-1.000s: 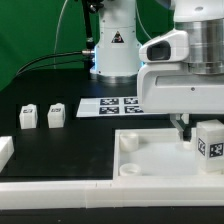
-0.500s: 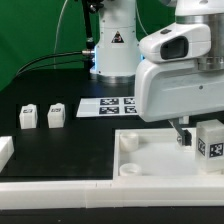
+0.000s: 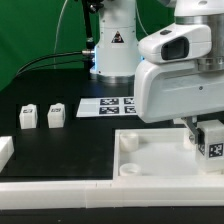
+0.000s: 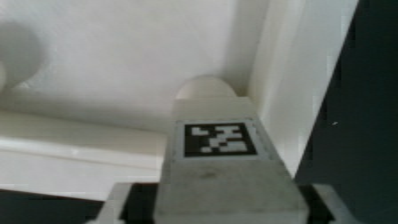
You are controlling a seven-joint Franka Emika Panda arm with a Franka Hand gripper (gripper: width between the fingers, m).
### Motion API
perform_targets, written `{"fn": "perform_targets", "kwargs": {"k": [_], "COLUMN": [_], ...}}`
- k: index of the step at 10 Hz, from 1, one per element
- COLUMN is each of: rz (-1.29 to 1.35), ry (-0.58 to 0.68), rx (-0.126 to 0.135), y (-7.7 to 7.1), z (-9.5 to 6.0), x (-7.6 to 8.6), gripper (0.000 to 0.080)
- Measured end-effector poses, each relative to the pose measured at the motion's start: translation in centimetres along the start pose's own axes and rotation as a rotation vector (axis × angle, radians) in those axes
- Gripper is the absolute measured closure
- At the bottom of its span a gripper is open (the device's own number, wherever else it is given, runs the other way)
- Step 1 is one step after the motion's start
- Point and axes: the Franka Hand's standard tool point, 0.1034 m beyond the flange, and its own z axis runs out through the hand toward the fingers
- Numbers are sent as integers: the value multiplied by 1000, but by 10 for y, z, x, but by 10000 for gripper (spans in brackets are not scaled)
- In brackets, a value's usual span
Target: Assemble one leg
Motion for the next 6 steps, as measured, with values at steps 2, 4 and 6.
{"fn": "perform_targets", "kwargs": {"k": [2, 4, 6], "rz": [50, 303, 532], "ry": [0, 1, 11], "rx": [2, 27, 24], "y": [1, 3, 4], "z": [0, 0, 0], "x": [0, 0, -1], "gripper": [509, 509, 509]}}
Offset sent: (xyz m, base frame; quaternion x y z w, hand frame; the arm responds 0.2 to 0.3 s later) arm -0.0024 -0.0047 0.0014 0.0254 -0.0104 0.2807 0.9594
